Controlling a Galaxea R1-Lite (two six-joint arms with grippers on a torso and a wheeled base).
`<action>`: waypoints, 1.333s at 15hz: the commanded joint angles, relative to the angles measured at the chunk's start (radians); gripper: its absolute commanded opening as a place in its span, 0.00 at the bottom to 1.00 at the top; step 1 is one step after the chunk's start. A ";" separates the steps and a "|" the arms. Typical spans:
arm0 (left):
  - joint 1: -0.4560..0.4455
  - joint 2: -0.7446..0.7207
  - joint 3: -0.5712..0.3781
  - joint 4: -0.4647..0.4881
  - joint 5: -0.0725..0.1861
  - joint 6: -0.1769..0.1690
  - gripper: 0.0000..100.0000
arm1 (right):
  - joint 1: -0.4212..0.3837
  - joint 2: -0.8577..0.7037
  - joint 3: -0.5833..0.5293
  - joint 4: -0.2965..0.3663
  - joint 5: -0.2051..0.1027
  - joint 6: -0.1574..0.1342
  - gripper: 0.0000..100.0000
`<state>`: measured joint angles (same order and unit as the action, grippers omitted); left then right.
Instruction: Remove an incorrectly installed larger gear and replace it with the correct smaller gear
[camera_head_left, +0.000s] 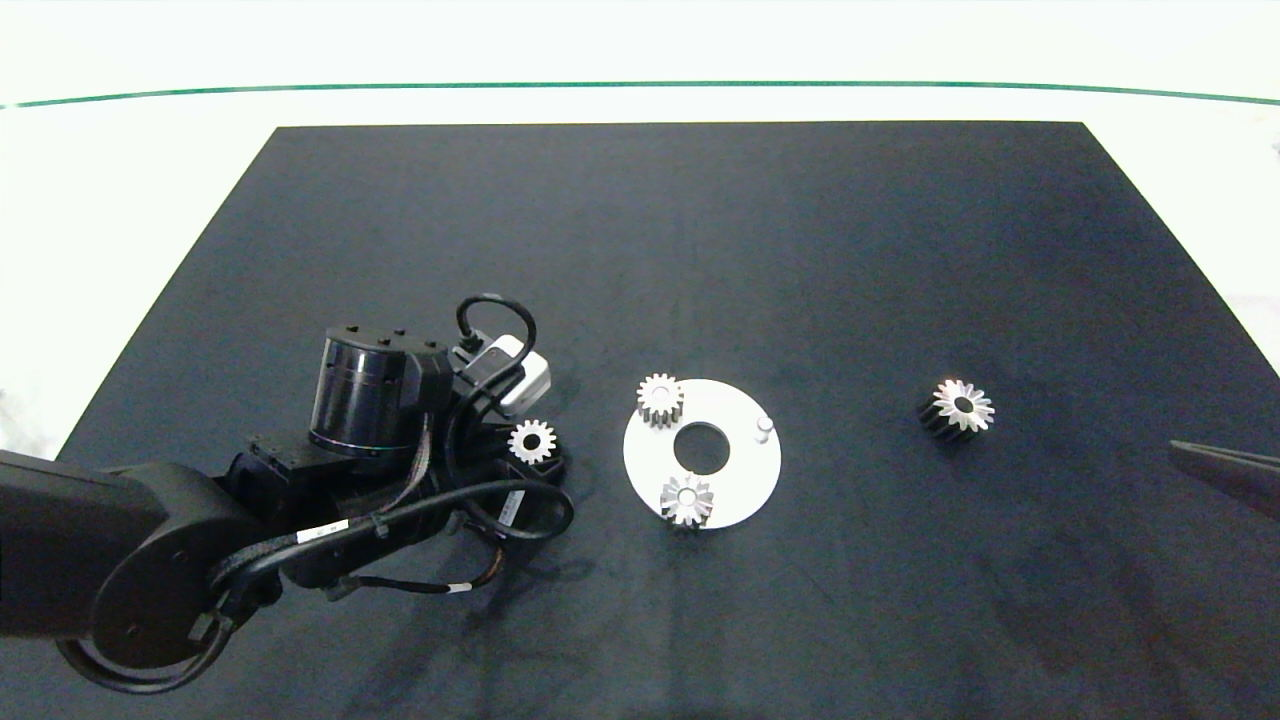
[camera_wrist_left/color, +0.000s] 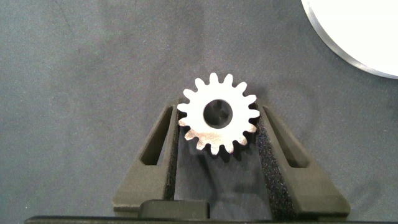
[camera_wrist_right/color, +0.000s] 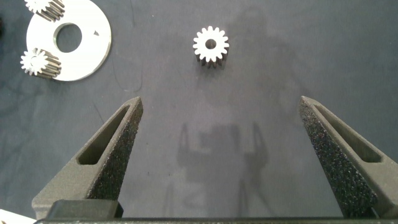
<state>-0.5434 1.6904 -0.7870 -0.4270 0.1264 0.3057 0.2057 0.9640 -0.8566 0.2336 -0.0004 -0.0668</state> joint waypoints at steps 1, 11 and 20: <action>-0.001 -0.002 0.005 0.001 0.001 0.001 0.16 | 0.001 -0.001 0.002 0.001 0.000 -0.001 1.00; -0.038 -0.167 -0.003 0.129 0.018 -0.011 0.16 | 0.000 -0.028 0.005 0.003 -0.001 0.019 1.00; -0.214 -0.219 -0.043 0.174 0.122 -0.011 0.16 | 0.000 -0.122 0.004 0.006 0.003 0.019 1.00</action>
<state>-0.7332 1.4734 -0.8145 -0.2526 0.2423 0.2928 0.2064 0.8657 -0.8500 0.2377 0.0023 -0.0466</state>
